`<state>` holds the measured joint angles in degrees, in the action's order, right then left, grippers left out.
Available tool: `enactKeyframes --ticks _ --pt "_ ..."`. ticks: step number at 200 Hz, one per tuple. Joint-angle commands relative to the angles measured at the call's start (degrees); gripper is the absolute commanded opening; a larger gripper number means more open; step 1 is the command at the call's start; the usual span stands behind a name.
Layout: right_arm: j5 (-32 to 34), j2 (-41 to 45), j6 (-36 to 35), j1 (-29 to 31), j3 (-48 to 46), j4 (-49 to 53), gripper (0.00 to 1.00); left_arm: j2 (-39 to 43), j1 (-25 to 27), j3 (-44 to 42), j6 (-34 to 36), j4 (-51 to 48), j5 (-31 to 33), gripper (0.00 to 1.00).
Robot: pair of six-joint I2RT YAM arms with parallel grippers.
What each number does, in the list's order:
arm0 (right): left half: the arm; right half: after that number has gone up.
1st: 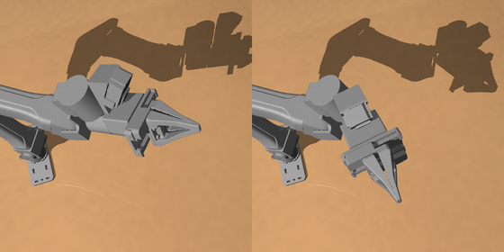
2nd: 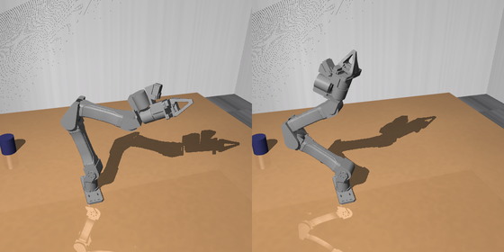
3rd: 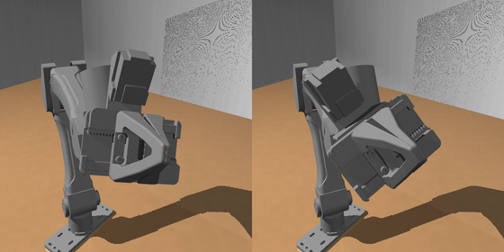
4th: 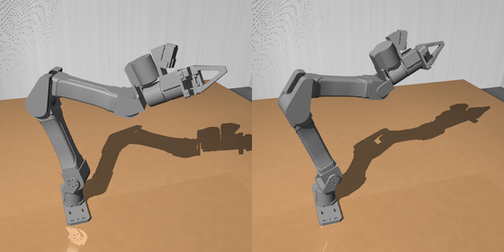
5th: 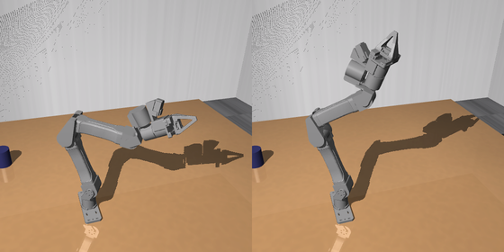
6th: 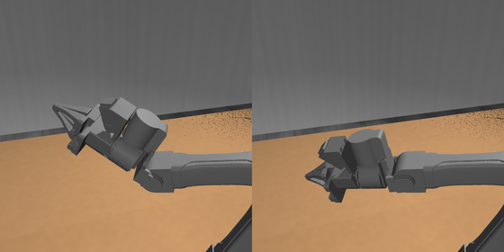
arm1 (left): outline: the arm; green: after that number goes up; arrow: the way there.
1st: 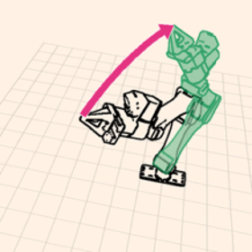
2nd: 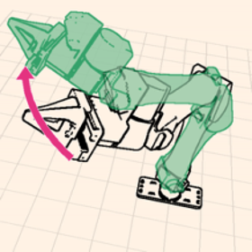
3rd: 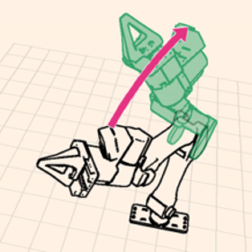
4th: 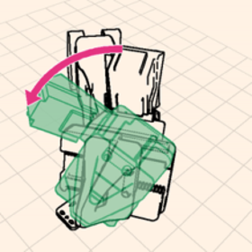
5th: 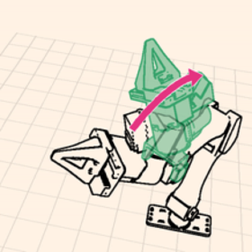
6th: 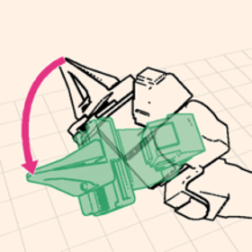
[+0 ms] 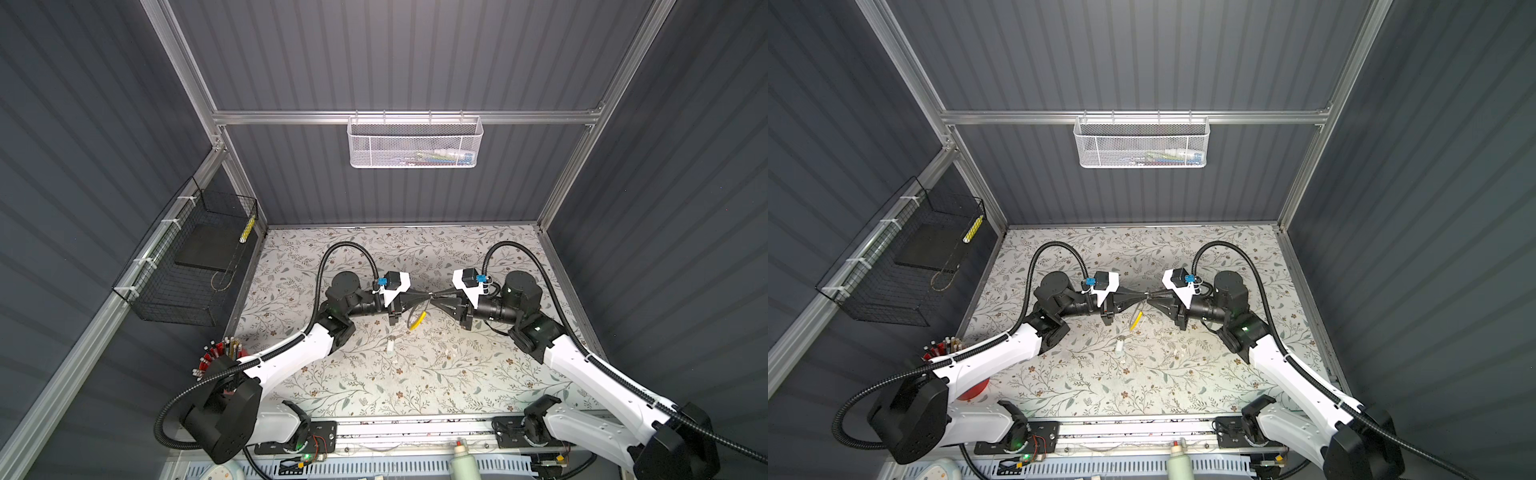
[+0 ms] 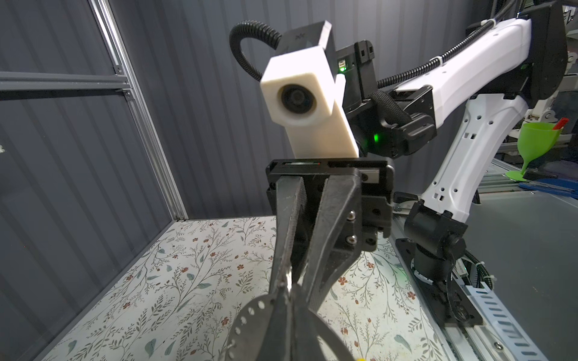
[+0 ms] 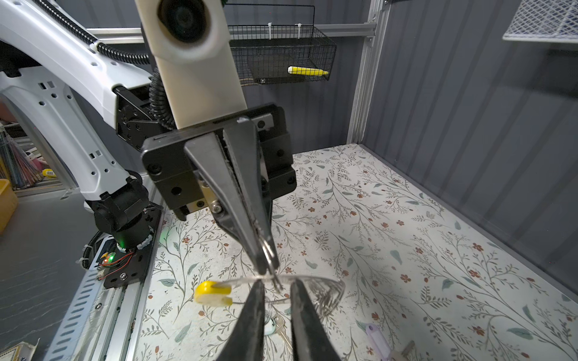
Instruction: Put the keys on the keyring
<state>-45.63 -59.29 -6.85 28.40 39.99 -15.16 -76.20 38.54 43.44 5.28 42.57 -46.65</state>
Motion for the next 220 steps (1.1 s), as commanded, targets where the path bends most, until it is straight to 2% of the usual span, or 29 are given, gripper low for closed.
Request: enactKeyframes --ticks 1,104,220 --pt "-1.22 0.99 0.89 0.21 0.53 -3.54 0.2 -0.61 0.29 1.53 -0.56 0.02 -2.35 0.0" --pt "0.5 2.02 -0.33 0.07 -0.24 -2.33 0.24 0.26 0.3 1.58 1.33 -3.05 -2.96 0.0" --pt "-0.56 1.4 -1.51 -0.26 -0.72 0.77 0.18 0.8 0.3 1.79 1.29 -3.1 -3.14 0.0"
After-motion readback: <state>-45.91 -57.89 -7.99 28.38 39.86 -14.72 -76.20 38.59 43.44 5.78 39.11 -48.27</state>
